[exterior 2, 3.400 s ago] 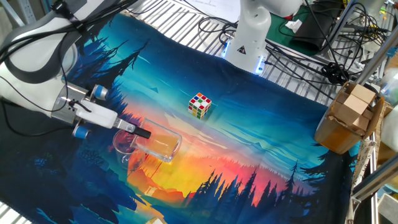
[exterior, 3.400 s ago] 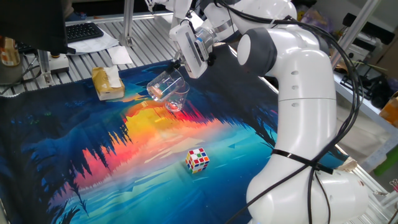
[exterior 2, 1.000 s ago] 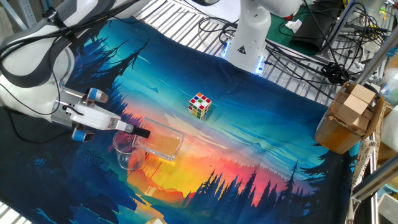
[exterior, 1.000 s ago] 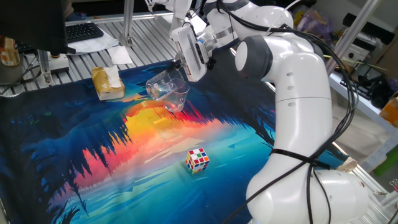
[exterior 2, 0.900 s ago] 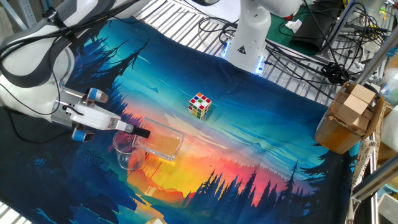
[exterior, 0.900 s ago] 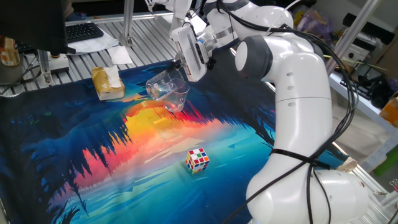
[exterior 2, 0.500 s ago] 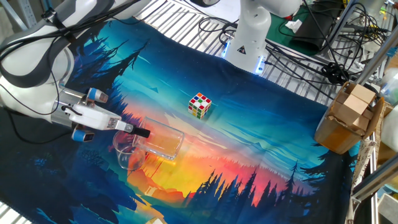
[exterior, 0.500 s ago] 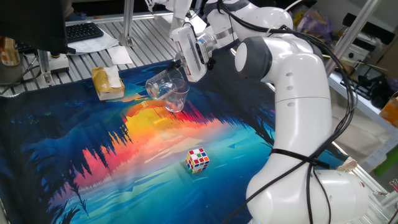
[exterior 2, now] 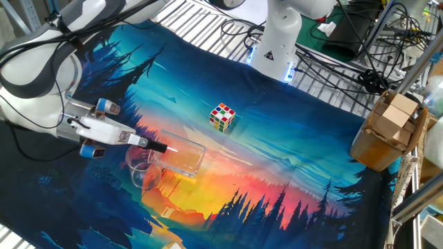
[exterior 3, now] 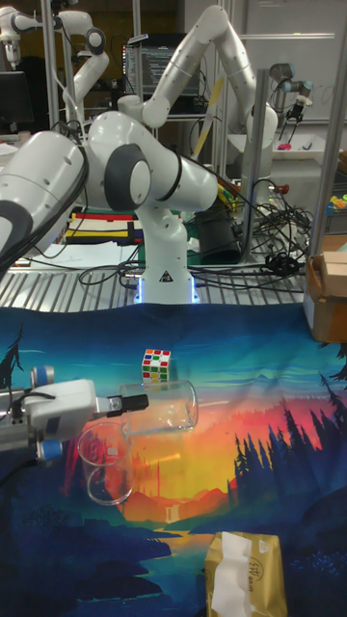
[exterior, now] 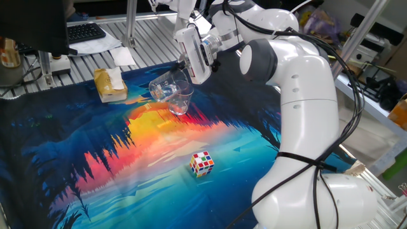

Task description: Pour the water from one cup into another empty cup

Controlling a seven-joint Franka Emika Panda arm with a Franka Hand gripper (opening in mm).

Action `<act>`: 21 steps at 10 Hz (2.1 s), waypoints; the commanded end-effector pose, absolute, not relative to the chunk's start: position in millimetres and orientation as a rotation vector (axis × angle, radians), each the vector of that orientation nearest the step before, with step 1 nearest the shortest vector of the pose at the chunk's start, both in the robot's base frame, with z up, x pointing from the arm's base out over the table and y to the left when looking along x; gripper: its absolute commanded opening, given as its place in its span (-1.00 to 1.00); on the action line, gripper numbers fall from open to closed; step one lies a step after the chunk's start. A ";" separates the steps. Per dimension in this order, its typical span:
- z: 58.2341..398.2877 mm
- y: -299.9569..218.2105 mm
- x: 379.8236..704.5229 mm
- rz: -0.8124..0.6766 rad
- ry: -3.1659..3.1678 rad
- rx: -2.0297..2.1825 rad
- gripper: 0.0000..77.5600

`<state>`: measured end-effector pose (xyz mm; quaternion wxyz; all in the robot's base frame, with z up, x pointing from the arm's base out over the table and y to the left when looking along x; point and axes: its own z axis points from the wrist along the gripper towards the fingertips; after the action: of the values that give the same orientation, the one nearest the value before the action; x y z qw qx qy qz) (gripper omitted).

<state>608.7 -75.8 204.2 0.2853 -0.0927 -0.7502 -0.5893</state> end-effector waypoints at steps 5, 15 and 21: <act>207.2 -86.0 618.1 -1.565 -2.008 -0.229 -0.97; 205.1 -92.7 618.5 -1.590 -1.975 -0.238 -0.97; 205.2 -93.1 618.4 -1.604 -1.946 -0.245 -0.97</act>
<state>617.3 -91.9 200.4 0.2990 -0.0930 -0.7360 -0.6002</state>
